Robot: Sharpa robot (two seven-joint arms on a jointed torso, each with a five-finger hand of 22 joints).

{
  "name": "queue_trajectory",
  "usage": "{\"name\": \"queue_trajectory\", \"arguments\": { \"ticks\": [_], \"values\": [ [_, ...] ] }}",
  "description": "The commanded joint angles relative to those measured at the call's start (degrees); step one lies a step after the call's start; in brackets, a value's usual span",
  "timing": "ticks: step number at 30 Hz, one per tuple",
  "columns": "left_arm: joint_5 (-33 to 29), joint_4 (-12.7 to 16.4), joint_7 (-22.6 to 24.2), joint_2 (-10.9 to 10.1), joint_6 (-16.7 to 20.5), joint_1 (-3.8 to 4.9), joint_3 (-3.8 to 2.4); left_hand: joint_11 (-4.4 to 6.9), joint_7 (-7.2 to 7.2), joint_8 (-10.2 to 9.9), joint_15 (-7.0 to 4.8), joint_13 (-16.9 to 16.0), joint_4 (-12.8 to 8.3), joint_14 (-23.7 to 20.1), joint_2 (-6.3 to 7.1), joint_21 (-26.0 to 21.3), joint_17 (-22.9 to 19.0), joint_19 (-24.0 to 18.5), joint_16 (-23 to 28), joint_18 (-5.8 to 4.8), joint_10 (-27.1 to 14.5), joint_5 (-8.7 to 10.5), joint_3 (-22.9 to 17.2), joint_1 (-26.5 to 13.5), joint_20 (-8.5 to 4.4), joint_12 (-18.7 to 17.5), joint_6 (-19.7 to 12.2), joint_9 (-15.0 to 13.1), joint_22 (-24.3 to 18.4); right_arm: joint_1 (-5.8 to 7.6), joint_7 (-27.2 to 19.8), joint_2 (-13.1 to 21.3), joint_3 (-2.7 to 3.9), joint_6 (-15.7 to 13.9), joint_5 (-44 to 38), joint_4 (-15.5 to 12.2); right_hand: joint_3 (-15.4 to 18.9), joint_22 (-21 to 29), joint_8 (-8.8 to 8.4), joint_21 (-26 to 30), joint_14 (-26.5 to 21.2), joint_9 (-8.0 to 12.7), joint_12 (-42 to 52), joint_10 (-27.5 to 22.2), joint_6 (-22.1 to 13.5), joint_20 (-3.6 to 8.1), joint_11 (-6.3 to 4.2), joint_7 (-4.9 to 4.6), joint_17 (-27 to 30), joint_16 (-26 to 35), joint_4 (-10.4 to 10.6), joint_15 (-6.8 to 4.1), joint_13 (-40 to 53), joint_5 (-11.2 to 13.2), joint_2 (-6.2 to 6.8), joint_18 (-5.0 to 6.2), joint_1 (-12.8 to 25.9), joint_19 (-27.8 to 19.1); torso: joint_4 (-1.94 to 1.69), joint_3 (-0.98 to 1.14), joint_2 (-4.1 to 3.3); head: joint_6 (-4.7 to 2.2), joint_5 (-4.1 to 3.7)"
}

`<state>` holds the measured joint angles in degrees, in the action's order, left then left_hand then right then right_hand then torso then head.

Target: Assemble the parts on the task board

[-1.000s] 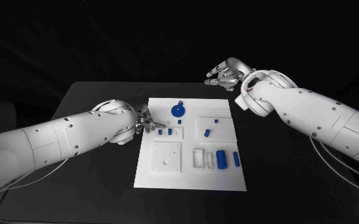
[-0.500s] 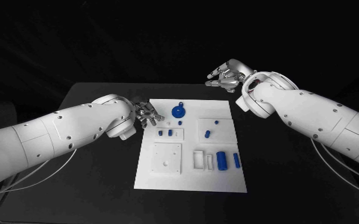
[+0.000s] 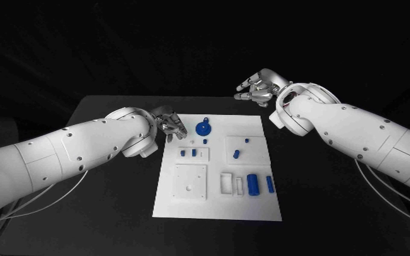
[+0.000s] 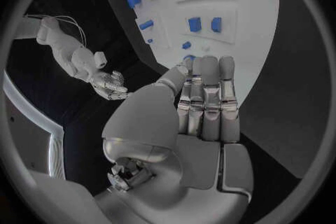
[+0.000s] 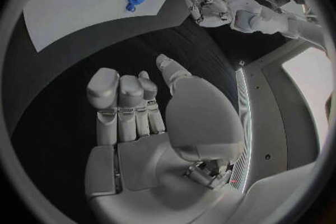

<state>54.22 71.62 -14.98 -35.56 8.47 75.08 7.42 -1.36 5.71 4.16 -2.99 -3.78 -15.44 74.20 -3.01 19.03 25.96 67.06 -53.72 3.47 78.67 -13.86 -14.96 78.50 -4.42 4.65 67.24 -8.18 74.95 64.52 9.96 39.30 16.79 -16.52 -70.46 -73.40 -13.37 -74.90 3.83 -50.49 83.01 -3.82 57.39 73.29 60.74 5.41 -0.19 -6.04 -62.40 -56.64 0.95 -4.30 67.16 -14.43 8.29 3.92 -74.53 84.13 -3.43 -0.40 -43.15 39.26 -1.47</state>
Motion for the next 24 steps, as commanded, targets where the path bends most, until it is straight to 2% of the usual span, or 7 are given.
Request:
{"name": "queue_trajectory", "arguments": {
  "ticks": [1,5,8,12,14,17,24],
  "values": [
    [5.25,-0.02,-0.98,-0.01,-1.17,0.06,-0.03,-0.03,-0.3,0.19,-0.16,0.23,1.22,2.11,-0.75,1.14,0.39,1.08,-0.8,1.11,0.04,0.35,-2.48,-2.37,0.02,-1.13,-0.04,0.41,1.2,-0.05,-0.5,0.1,0.02,0.14,-0.08,-0.15,0.16,-6.51,-0.24,0.19,0.21,0.04,-0.28,-0.12,-0.35,-0.27,0.03,-0.01,0.02,0.28,0.12,0.19,-0.07,-0.21,-0.01,0.79,0.21,1.85,-0.13,-0.11,0.08,0.04,0.01],
    [5.65,-0.13,-2.57,-0.08,-2.68,0.06,-0.01,-0.24,-0.45,1.05,0.01,0.27,4.29,3.09,-0.65,0.45,0.57,1.99,-0.48,0.98,-1.25,0.8,-4.14,-4.27,0.31,-1.2,-1.17,-0.52,0.58,-0.06,-0.49,0.14,0.02,0.19,-0.08,-0.17,0.16,-6.51,-0.24,0.19,0.21,0.04,-0.28,-0.12,-0.35,-0.27,0.03,-0.01,0.02,0.28,0.12,0.19,-0.07,-0.21,-0.01,0.79,0.21,1.85,-0.12,-0.14,0.09,0.02,0.09],
    [5.85,-0.15,-3.81,-0.2,-4.19,0.05,0.01,0.15,-1.02,1.83,-0.22,0.25,6.62,3.65,-0.67,-0.29,0.72,2.92,-0.4,0.73,0.22,0.73,-4.56,-5.4,0.26,-1.21,-1.38,-1.33,0.09,-0.08,-0.5,0.15,0.02,0.23,-0.08,-0.2,0.08,-6.51,-0.24,0.17,0.23,0.03,-0.17,-0.04,-0.23,-0.26,0.02,0.01,-0.02,0.23,0.17,0.17,0.0,-0.22,-0.04,0.79,0.24,1.86,-0.01,-0.11,0.07,-0.02,0.23],
    [5.98,-0.24,-5.18,-0.39,-6.77,0.05,0.06,1.16,-1.89,1.36,-0.96,0.08,11.05,4.71,-1.03,-0.97,2.31,4.74,-2.58,-0.12,4.07,0.55,-6.02,-7.87,-0.47,-0.91,-0.74,-1.71,-0.41,-0.15,-0.5,0.18,0.02,0.29,-0.08,-0.2,0.02,-6.49,-0.24,0.23,0.23,0.04,-0.19,-0.04,-0.17,-0.25,0.01,0.03,-0.02,0.22,0.21,0.17,-0.01,-0.35,-0.06,0.8,0.27,1.86,0.04,-0.15,0.04,-0.07,0.28],
    [5.99,-0.37,-5.8,-0.4,-7.95,0.04,0.11,2.19,-2.52,0.83,-1.72,-0.33,13.26,5.79,-1.36,-0.76,3.59,5.75,-4.67,-0.51,7.15,0.65,-5.77,-9.83,-1.08,0.45,-0.15,-1.58,-0.22,-0.17,-0.5,0.19,0.02,0.31,-0.08,-0.2,-0.03,-6.5,-0.25,0.19,0.25,0.04,-0.16,-0.03,-0.16,-0.25,0.0,0.03,-0.05,0.19,0.28,0.16,0.01,-0.5,-0.11,0.79,0.32,1.86,0.01,-0.15,0.04,-0.05,0.29],
    [5.93,-0.71,-6.62,-0.31,-9.78,0.03,0.24,3.53,-3.66,0.05,-3.01,-3.83,15.81,5.7,-1.31,-0.65,5.53,6.84,-7.07,-1.88,7.18,1.17,-4.95,-11.87,-2.47,10.48,1.5,-2.58,0.52,-0.21,-0.51,0.17,0.02,0.34,-0.08,-0.19,-0.03,-6.5,-0.25,0.19,0.25,0.04,-0.16,-0.03,-0.16,-0.25,0.0,0.03,-0.05,0.19,0.28,0.16,0.01,-0.5,-0.11,0.79,0.32,1.86,-0.02,-0.14,0.01,-0.04,0.3],
    [5.03,-1.57,-7.14,0.22,-11.7,-0.05,0.95,4.28,-3.75,-0.32,-3.49,-6.44,19.61,6.46,-2.31,0.18,7.1,7.68,-9.67,-2.5,7.8,4.51,-3.77,-15.29,-3.2,17.39,1.29,-4.77,1.11,-0.26,-0.53,0.07,0.02,0.38,-0.08,-0.14,-0.21,-6.5,-0.25,0.21,0.24,0.04,-0.12,0.0,-0.11,-0.24,-0.02,0.05,-0.04,0.2,0.32,0.15,0.03,-0.76,-0.09,0.79,0.3,1.86,0.04,-0.12,-0.02,0.01,0.34]
  ]
}}
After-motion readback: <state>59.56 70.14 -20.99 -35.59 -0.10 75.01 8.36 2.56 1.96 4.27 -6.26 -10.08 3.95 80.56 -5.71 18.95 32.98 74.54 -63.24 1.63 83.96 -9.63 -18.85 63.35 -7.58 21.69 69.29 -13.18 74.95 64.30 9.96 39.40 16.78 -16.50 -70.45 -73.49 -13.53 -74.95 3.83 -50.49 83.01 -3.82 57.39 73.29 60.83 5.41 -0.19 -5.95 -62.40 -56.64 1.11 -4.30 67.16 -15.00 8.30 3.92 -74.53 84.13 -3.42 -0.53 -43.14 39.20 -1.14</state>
